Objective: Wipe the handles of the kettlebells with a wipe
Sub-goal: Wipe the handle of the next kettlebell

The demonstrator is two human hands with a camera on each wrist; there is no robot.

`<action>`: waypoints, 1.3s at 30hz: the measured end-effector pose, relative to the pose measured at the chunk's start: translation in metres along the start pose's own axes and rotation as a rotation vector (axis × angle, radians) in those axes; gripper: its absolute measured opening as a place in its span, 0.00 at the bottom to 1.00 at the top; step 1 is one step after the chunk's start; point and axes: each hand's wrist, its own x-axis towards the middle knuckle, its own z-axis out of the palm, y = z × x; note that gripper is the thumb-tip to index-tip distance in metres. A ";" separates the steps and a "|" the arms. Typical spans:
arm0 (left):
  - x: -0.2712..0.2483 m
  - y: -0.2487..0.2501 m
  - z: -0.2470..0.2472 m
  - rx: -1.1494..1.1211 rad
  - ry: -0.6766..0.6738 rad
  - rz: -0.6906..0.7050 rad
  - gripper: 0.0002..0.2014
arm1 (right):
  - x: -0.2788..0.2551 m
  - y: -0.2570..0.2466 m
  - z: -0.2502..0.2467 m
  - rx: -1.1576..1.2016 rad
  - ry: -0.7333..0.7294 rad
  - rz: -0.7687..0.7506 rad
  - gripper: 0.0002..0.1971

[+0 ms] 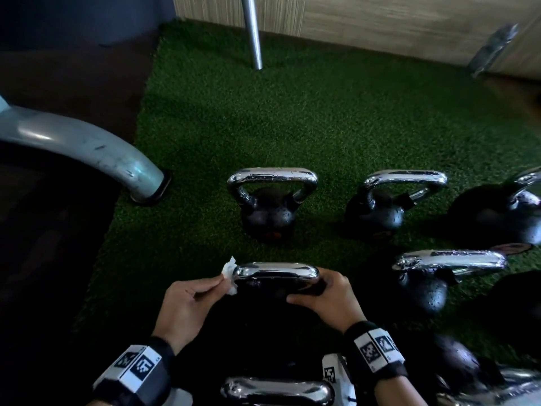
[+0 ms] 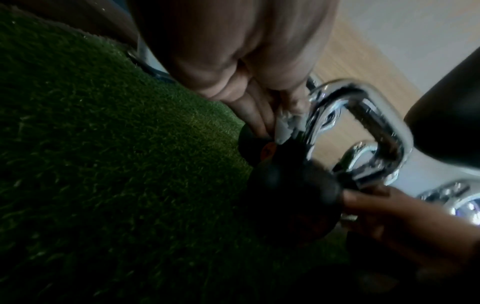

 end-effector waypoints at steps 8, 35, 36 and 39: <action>0.006 -0.007 0.009 0.117 -0.068 -0.015 0.08 | 0.001 0.009 0.003 0.012 0.123 -0.040 0.27; 0.062 0.024 0.041 0.157 -0.043 0.009 0.07 | 0.035 -0.017 0.001 -0.062 -0.314 -0.042 0.27; 0.061 0.028 0.043 0.123 -0.026 0.048 0.08 | 0.036 -0.014 0.001 -0.012 -0.316 -0.026 0.27; 0.061 0.032 0.045 0.100 -0.012 0.127 0.09 | 0.039 -0.011 0.003 0.012 -0.316 -0.002 0.28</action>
